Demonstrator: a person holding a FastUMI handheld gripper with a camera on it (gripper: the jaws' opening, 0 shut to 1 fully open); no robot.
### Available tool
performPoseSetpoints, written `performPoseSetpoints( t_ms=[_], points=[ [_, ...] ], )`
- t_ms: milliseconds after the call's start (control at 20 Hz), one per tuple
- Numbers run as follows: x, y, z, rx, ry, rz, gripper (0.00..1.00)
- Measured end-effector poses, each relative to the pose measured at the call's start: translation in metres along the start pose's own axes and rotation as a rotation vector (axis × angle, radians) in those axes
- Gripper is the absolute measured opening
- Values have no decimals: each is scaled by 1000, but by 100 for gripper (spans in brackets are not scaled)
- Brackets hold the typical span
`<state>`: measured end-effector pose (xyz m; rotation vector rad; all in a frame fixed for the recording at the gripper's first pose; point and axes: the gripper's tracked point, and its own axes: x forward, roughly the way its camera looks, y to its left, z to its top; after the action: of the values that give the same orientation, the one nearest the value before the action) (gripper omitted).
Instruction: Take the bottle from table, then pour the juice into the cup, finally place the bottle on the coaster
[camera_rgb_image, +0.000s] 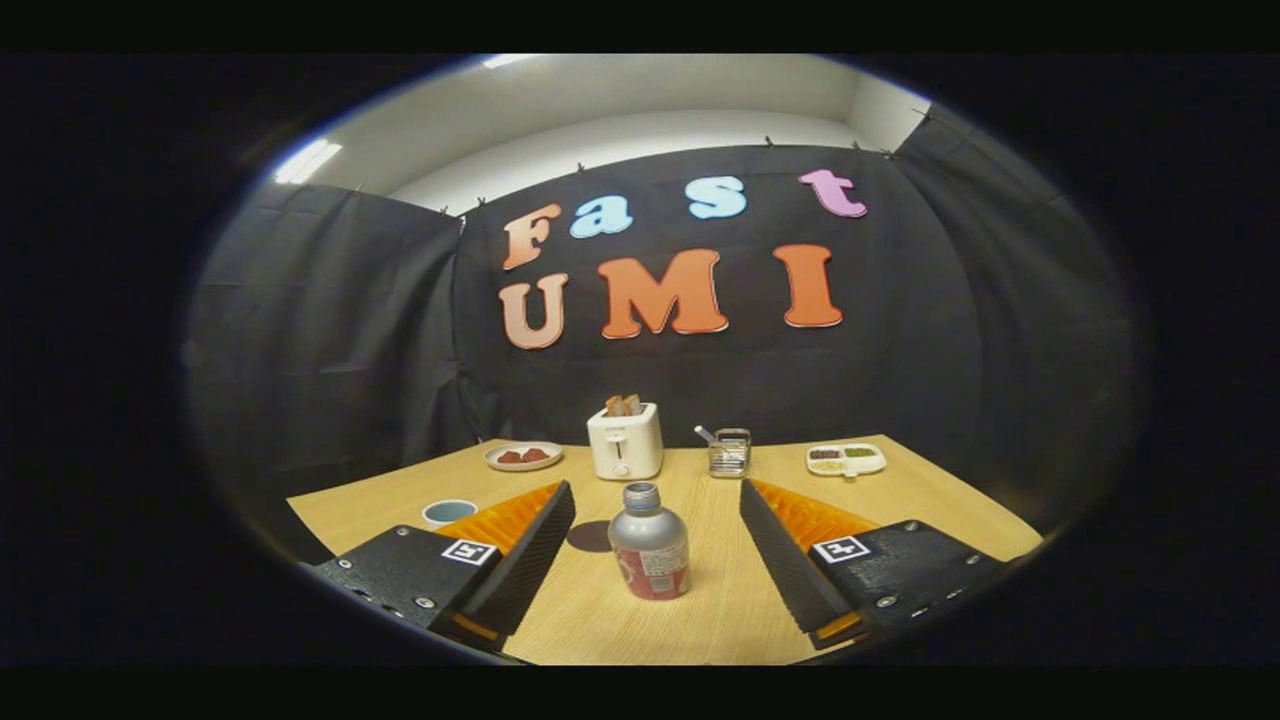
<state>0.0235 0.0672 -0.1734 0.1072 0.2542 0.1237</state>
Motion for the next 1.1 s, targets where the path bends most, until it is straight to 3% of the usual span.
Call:
performPoseSetpoints(
  t_ms=[300, 1100],
  points=[
    [27, 1, -50, 45, 71, -12, 99],
    [72, 5, -127, 77, 204, -30, 98]
  ],
)
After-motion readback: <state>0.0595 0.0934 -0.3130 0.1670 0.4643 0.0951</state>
